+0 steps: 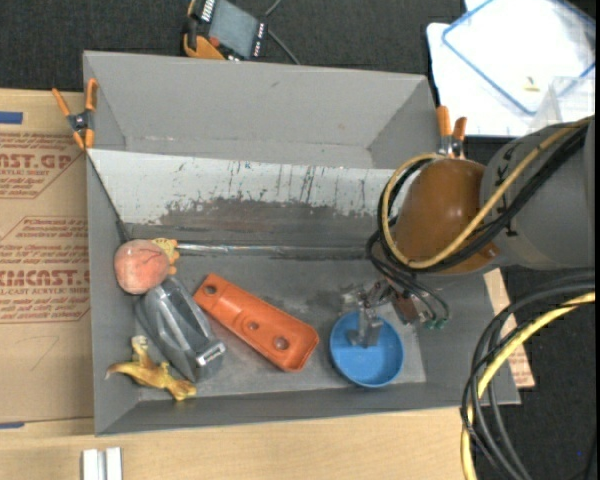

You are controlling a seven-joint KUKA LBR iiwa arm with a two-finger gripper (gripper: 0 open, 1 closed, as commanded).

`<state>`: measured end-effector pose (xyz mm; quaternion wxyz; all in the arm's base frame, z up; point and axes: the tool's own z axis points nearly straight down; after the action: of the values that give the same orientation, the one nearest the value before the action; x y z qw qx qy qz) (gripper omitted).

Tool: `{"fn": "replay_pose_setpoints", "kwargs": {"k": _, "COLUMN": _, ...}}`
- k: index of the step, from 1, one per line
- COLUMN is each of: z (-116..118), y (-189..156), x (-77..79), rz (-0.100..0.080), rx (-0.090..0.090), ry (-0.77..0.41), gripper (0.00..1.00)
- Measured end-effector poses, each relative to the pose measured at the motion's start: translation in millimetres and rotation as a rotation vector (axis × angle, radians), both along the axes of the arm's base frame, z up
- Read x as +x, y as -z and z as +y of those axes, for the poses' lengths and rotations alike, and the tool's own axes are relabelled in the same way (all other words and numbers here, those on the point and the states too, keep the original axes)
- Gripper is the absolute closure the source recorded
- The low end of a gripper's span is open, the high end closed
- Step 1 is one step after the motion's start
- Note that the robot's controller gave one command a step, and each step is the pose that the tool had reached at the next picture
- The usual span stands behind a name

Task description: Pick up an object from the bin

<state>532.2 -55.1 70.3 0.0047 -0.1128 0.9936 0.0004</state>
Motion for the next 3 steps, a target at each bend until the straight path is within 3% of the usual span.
{"fn": "replay_pose_setpoints", "kwargs": {"k": 2, "z": -0.1, "y": -0.1, "x": -3.1, "rz": -0.003, "rx": 0.000, "ry": -0.004, "gripper": 1.00}}
{"fn": "replay_pose_setpoints", "kwargs": {"k": 3, "z": 4.6, "y": -23.9, "x": 3.3, "rz": 0.010, "rx": 0.001, "ry": -0.011, "gripper": 1.00}}
